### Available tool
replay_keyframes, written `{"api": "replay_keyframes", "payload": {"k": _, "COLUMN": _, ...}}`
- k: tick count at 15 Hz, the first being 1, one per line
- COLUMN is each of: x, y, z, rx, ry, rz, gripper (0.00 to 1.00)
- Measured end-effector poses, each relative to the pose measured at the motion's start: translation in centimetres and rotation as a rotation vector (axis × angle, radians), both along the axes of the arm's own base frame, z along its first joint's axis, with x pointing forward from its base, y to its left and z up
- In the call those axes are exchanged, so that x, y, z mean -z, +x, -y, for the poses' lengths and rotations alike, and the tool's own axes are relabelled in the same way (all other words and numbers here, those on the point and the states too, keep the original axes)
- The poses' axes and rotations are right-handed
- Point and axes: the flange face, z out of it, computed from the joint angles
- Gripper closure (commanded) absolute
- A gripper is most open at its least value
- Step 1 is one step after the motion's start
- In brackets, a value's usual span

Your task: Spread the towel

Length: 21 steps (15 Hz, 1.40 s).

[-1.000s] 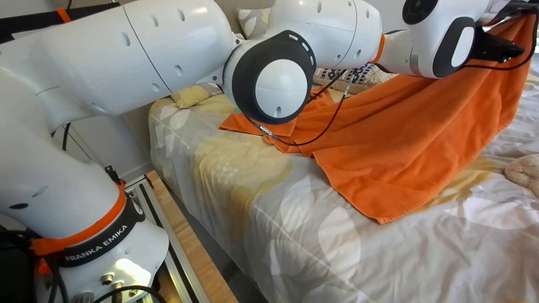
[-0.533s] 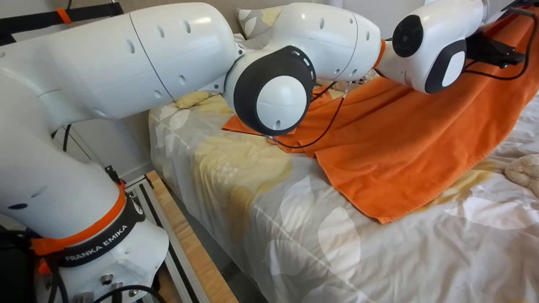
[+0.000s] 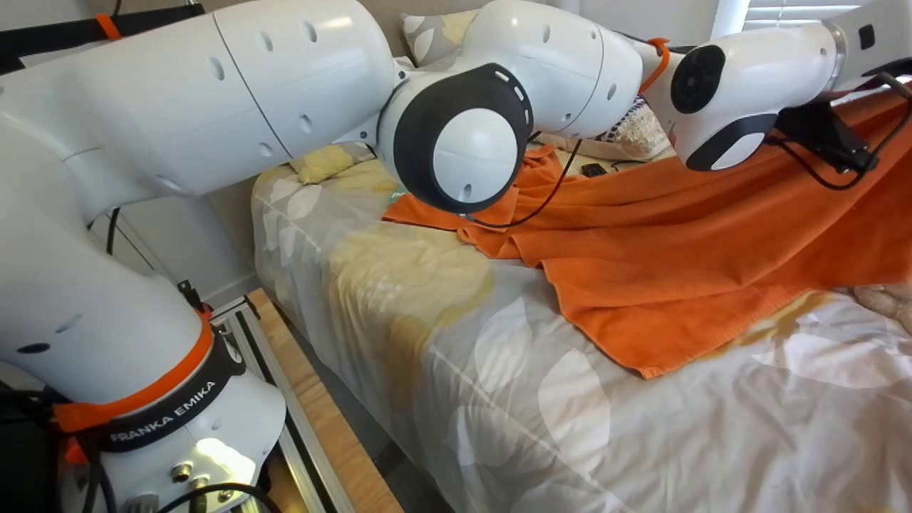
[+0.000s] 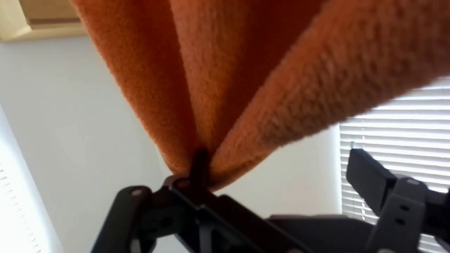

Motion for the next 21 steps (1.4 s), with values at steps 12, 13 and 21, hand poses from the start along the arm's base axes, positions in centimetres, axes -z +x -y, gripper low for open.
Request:
{"api": "replay_keyframes", "payload": {"k": 12, "x": 2.6, "y": 3.3, "z": 1.8, "rx": -0.040, "ry": 0.349, "rz": -0.460, "gripper": 0.00}}
{"api": "replay_keyframes", "payload": {"k": 13, "x": 2.4, "y": 3.7, "z": 1.6, "rx": -0.028, "ry": 0.371, "rz": -0.516, "gripper": 0.00}}
{"api": "replay_keyframes", "payload": {"k": 21, "x": 1.2, "y": 4.9, "z": -1.8, "rx": 0.179, "ry": 0.416, "rz": -0.896, "gripper": 0.00}}
